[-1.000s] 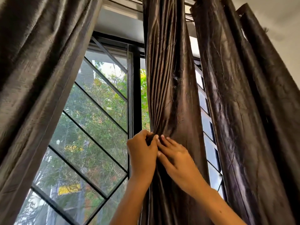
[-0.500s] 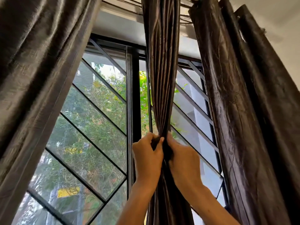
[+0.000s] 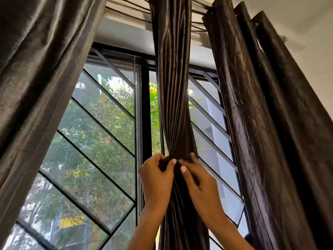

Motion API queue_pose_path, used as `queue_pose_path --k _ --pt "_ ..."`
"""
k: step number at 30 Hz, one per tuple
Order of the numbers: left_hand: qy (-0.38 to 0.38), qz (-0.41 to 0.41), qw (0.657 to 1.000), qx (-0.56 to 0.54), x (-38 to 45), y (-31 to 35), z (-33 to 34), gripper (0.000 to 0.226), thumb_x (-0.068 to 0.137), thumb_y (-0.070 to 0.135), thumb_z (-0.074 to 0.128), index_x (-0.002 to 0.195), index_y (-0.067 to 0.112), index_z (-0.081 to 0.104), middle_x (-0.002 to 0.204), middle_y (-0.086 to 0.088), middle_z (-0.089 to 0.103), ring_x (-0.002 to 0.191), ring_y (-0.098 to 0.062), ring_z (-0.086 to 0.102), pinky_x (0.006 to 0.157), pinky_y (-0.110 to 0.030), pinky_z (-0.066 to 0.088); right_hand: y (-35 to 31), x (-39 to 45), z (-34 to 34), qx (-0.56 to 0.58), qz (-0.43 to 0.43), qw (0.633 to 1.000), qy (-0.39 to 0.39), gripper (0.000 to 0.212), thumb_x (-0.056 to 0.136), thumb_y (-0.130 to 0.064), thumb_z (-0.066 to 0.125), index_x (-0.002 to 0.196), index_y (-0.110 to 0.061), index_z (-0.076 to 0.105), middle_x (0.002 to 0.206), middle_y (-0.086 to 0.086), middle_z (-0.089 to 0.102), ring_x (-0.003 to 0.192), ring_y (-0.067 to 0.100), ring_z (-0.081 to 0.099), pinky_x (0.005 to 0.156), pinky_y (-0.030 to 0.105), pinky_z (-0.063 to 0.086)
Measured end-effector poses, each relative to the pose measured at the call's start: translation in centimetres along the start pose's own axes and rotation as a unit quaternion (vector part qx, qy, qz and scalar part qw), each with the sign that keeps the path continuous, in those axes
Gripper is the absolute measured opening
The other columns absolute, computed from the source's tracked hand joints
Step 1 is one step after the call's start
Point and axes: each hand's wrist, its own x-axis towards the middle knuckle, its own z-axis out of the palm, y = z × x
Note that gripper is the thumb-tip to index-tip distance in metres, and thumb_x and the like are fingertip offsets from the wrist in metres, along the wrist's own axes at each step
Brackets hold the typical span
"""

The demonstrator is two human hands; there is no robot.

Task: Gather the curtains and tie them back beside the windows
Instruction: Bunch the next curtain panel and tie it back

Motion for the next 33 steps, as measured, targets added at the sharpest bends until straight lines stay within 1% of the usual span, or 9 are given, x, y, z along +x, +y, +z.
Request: queue_pose_path --k 4,7,10,13,18,22,26,28,33 --pt "-0.001 0.002 1.0 0.001 0.1 -0.3 0.0 0.016 0.076 0.018 0.078 0.067 0.015 0.064 0.059 0.009 0.062 0.058 0.001 0.059 0.054 -0.007 0.041 0.8 1.2 0.1 0.019 0.087 0.995 0.044 0.047 0.09 -0.036 0.06 0.133 -0.024 0.045 0.118 -0.012 0.06 0.109 0.005 0.059 0.082 0.009 0.044" --pt "0.001 0.001 1.0 0.0 0.1 -0.2 -0.3 0.019 0.076 0.017 0.078 0.066 0.018 0.062 0.058 0.01 0.061 0.057 0.002 0.059 0.054 -0.004 0.039 1.0 2.5 0.0 0.067 0.142 0.987 0.035 0.043 0.083 -0.031 0.071 0.123 -0.026 0.055 0.117 0.001 0.065 0.09 0.005 0.065 0.076 0.015 0.051" --pt "-0.003 0.009 1.0 0.008 -0.1 -0.1 -0.4 0.016 0.077 0.016 0.076 0.068 0.018 0.063 0.06 0.013 0.061 0.058 0.005 0.057 0.056 -0.003 0.041 0.1 2.5 -0.3 -0.022 0.06 0.987 0.149 0.026 0.076 -0.02 0.079 0.099 -0.026 0.069 0.085 -0.009 0.07 0.069 0.0 0.063 0.066 0.007 0.045" --pt "0.002 0.032 0.999 0.023 -0.3 0.1 -0.1 0.009 0.077 0.012 0.075 0.072 0.012 0.068 0.062 0.007 0.065 0.054 0.014 0.05 0.056 0.002 0.037 -1.0 1.0 0.2 -0.103 -0.054 0.973 0.197 0.031 0.077 -0.006 0.075 0.102 -0.024 0.07 0.084 -0.012 0.066 0.065 0.005 0.058 0.066 0.008 0.042" --pt "-0.012 0.042 0.999 0.005 -1.0 0.3 0.1 0.014 0.083 0.011 0.07 0.071 0.015 0.063 0.061 0.01 0.063 0.056 0.009 0.057 0.054 -0.001 0.037 -1.0 0.1 1.8 -0.059 -0.039 0.994 0.078 0.054 0.085 0.001 0.06 0.135 -0.02 0.054 0.099 -0.004 0.061 0.081 0.004 0.06 0.071 0.017 0.049" --pt "-0.025 0.045 0.998 -0.02 -1.0 0.2 -0.4 0.017 0.087 0.009 0.064 0.072 0.015 0.059 0.06 0.011 0.06 0.061 0.005 0.059 0.051 -0.004 0.037 -1.3 -0.1 1.8 -0.031 -0.042 0.999 0.015 0.036 0.09 0.0 0.055 0.115 -0.022 0.068 0.107 -0.005 0.054 0.068 0.002 0.058 0.055 0.01 0.04" --pt "-0.041 0.039 0.998 -0.034 -0.9 0.2 -0.3 0.014 0.09 0.01 0.06 0.077 0.014 0.058 0.063 0.012 0.06 0.063 0.008 0.06 0.052 -0.003 0.038 -0.7 -0.7 2.5 -0.054 -0.039 0.998 -0.009 0.038 0.095 -0.017 0.048 0.127 -0.032 0.059 0.136 -0.011 0.046 0.078 0.0 0.061 0.069 0.008 0.042" --pt "-0.042 0.031 0.998 -0.041 -1.0 0.2 -0.1 0.013 0.089 0.012 0.063 0.077 0.013 0.059 0.063 0.01 0.062 0.064 0.005 0.061 0.052 -0.005 0.038 -0.4 -0.9 2.8 -0.066 -0.042 0.997 -0.02 0.046 0.087 -0.022 0.043 0.127 -0.037 0.058 0.145 -0.012 0.042 0.097 0.012 0.065 0.078 0.012 0.047" --pt "-0.007 -0.024 0.996 -0.086 -0.9 0.5 0.1 0.018 0.074 0.018 0.079 0.072 0.014 0.062 0.064 0.006 0.066 0.062 0.003 0.063 0.051 -0.005 0.04 -0.2 -1.1 2.5 -0.012 -0.063 0.998 -0.017 0.046 0.078 -0.014 0.048 0.115 -0.033 0.067 0.126 -0.038 0.051 0.082 0.011 0.065 0.064 0.024 0.051"
